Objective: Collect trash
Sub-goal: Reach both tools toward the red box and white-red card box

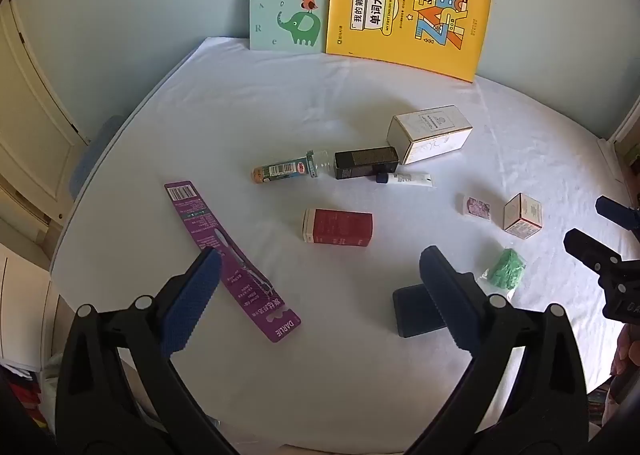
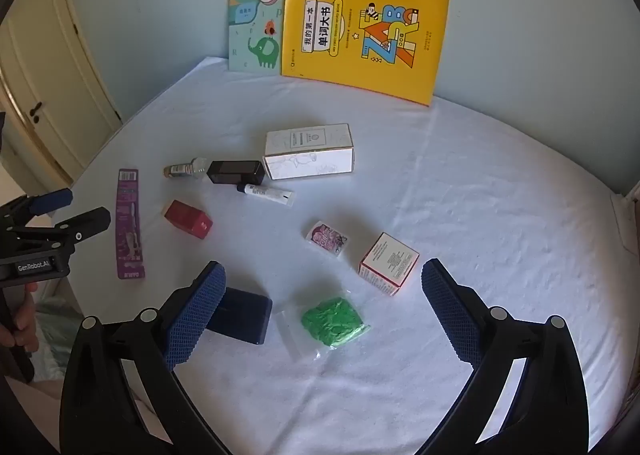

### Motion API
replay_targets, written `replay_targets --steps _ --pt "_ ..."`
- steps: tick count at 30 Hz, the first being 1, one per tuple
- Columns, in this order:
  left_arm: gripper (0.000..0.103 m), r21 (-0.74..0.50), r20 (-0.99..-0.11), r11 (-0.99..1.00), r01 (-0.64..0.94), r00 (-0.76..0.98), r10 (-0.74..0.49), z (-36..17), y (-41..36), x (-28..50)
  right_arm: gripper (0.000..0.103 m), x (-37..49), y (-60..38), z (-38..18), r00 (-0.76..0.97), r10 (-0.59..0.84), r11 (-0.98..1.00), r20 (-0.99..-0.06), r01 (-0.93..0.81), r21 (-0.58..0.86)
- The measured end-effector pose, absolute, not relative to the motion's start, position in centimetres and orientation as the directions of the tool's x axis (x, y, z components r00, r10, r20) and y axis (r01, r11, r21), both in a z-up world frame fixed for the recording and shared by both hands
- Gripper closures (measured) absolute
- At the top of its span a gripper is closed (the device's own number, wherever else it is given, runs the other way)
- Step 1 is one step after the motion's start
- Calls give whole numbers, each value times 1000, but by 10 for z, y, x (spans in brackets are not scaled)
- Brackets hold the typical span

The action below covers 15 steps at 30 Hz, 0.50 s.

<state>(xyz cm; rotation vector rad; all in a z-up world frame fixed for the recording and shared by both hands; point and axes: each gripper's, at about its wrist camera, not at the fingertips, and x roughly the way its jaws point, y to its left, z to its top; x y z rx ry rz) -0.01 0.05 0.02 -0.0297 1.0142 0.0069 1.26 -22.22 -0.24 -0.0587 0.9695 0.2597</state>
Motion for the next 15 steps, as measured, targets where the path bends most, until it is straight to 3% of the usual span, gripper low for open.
replay_targets --steps 15 --pt "6 6 -850 1000 5 526 3 -5 -2 -4 6 9 -229 -2 550 223 969 -805 -218 120"
